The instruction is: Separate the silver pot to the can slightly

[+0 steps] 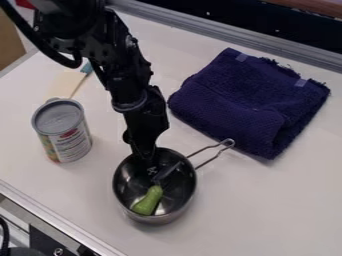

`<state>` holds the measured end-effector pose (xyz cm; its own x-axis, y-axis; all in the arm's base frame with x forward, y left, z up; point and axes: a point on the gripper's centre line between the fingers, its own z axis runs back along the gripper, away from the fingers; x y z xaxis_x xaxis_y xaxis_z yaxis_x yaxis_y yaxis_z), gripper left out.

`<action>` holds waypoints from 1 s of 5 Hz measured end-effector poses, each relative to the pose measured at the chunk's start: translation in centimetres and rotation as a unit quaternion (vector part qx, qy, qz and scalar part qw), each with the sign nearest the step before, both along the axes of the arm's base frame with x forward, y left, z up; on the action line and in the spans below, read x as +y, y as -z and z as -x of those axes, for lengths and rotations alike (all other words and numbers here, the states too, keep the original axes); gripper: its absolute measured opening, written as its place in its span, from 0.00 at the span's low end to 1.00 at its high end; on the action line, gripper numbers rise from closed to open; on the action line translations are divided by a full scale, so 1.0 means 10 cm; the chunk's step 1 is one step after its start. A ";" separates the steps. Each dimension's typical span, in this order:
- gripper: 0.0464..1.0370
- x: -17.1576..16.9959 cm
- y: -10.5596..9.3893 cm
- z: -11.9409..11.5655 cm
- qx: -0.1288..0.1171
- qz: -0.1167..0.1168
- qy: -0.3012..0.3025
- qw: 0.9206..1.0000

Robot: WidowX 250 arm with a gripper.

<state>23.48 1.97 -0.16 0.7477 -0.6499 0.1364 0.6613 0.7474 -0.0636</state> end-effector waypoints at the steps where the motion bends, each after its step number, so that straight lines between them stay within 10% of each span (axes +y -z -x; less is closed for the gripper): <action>1: 0.01 0.01 0.00 0.04 0.011 0.015 -0.021 1.000; 3: 0.01 0.07 -0.17 0.05 0.001 0.048 -0.132 0.990; 5: 0.01 0.23 -0.47 0.09 -0.027 0.070 -0.330 0.941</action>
<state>22.60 4.27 4.54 0.9716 -0.0189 0.2358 0.0609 0.9831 -0.1724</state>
